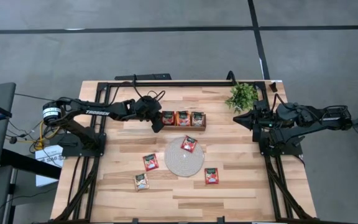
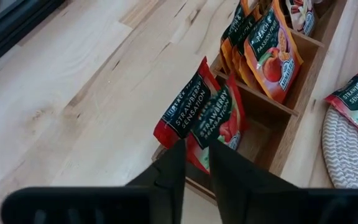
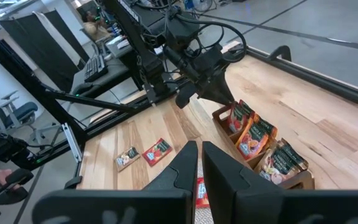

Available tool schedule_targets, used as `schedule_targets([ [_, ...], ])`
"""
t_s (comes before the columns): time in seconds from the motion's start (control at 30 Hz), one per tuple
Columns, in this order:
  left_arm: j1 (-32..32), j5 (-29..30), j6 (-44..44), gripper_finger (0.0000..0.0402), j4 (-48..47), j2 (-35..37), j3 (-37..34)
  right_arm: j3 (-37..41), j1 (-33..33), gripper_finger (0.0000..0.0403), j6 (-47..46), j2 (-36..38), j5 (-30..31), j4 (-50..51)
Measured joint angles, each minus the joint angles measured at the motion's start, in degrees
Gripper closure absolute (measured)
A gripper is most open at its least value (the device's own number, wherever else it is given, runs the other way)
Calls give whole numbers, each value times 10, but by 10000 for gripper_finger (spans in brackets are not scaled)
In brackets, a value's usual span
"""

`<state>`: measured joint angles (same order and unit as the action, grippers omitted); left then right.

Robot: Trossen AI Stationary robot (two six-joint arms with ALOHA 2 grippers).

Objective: Pick & Place Tea
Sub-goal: Put the red tea bag into the left section of the wooden organizer

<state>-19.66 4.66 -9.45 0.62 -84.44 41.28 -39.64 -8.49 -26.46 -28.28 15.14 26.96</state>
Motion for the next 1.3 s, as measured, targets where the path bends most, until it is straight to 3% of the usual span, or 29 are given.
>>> schedule_targets([
  [0.3, 0, 7, 2, 275, 6, 5, 0, 0, 0, 386, 0, 0, 0, 0],
  [0.6, 3, 29, -4, 263, -42, 87, 0, 0, 0, 386, 0, 0, 0, 0],
  [0.77, 34, -61, -72, 263, -153, 183, 1, 0, 0, 386, 0, 0, 0, 0],
  [0.87, 73, -80, -107, 264, -242, 213, 1, 0, 0, 386, 11, 0, 0, 0],
  [1.0, 130, -68, -141, 264, -325, 204, 1, 0, 0, 386, 29, 0, 0, 0],
  [1.3, 199, -30, -141, 264, -324, 83, 1, 0, 0, 386, 29, 0, 0, 0],
])
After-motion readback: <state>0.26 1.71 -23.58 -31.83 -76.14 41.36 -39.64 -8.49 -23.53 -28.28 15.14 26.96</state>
